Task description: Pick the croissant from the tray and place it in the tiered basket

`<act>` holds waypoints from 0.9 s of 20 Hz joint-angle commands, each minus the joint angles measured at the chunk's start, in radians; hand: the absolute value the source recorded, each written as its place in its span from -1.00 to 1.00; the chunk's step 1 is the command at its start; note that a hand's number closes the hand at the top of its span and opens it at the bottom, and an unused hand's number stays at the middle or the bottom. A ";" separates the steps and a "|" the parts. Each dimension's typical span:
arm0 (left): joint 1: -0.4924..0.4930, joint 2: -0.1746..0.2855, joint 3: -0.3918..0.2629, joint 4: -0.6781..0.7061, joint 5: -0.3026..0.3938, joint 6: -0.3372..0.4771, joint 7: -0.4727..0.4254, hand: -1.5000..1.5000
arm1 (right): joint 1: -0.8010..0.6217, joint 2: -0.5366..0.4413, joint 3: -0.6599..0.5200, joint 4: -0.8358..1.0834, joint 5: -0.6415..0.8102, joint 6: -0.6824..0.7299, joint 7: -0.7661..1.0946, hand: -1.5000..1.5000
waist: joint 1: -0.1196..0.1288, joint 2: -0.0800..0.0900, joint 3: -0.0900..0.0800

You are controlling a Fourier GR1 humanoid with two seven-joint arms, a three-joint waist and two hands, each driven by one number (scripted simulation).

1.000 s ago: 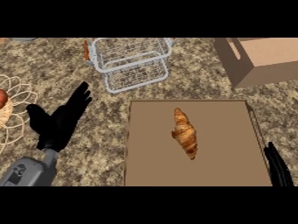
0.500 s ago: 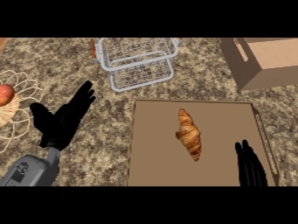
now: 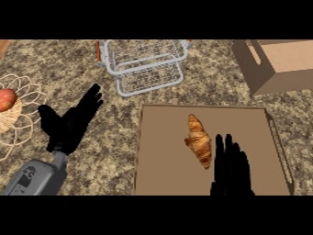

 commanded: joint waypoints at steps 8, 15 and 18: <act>-0.015 0.004 0.050 -0.031 -0.014 -0.029 0.060 0.00 | -0.221 0.028 0.083 0.177 -0.072 0.021 0.320 -1.00 | -0.006 -0.005 0.002; 0.016 -0.027 0.057 -0.009 -0.050 -0.036 0.022 0.00 | -0.226 0.029 -0.004 0.275 -0.051 -0.085 0.249 -1.00 | -0.009 -0.004 0.003; 0.013 -0.030 0.069 0.021 -0.069 -0.057 -0.010 0.00 | -0.224 0.029 -0.023 0.286 -0.041 -0.098 0.236 -1.00 | -0.011 -0.003 0.003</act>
